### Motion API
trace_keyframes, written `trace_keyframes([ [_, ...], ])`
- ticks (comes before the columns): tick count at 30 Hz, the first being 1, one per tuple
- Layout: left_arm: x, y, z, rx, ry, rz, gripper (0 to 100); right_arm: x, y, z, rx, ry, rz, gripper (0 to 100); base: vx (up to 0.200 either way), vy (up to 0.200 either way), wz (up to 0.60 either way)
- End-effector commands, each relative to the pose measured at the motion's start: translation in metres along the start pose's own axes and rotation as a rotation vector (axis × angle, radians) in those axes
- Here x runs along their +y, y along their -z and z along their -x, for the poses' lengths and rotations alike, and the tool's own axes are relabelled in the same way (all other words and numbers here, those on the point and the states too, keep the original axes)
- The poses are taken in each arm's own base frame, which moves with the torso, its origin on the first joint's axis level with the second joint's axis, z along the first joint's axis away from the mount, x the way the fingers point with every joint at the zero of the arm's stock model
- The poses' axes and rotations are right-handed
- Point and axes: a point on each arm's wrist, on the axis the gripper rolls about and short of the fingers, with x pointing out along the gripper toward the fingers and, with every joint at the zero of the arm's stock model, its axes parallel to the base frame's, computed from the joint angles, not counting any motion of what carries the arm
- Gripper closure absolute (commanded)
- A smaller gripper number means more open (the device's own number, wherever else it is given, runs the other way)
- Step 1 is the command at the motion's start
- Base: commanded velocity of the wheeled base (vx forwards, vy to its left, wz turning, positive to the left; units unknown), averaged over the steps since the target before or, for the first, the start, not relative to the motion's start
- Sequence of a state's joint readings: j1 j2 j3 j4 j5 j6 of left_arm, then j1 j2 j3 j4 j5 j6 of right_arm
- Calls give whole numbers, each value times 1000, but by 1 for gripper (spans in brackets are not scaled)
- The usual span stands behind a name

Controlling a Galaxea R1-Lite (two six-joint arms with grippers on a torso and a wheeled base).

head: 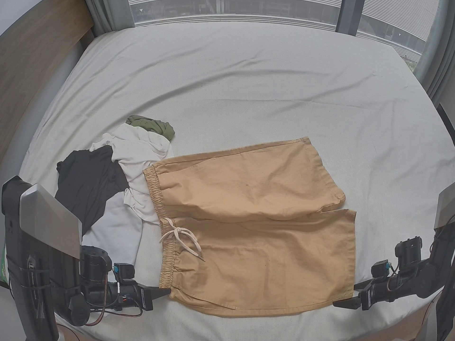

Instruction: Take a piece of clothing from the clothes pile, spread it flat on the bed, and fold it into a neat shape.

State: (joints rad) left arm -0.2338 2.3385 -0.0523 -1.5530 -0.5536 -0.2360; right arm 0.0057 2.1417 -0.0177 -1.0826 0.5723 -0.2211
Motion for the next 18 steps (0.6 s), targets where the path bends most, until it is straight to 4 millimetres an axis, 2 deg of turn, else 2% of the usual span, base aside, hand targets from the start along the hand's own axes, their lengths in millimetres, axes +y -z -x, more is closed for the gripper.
trace_keyframes([
  [1, 0, 0, 0, -3, 0, -1, 100, 0, 9, -4, 44, -18, -24, 0, 0, 0, 0],
  [2, 0, 0, 0, -3, 0, -1, 100, 0, 9, -5, 43, -15, -24, 0, 0, 0, 0],
  [3, 0, 0, 0, -3, 0, -1, 100, -3, 10, -10, 44, -15, -26, 100, 0, 0, 0],
  [7, 0, -1, 0, -4, 1, -2, 100, -9, 14, -16, 43, -10, -37, 100, 0, 0, 0],
  [18, 0, 0, 0, -3, 0, -1, 100, -4, 7, -6, 19, -4, -25, 100, 0, 0, 0],
])
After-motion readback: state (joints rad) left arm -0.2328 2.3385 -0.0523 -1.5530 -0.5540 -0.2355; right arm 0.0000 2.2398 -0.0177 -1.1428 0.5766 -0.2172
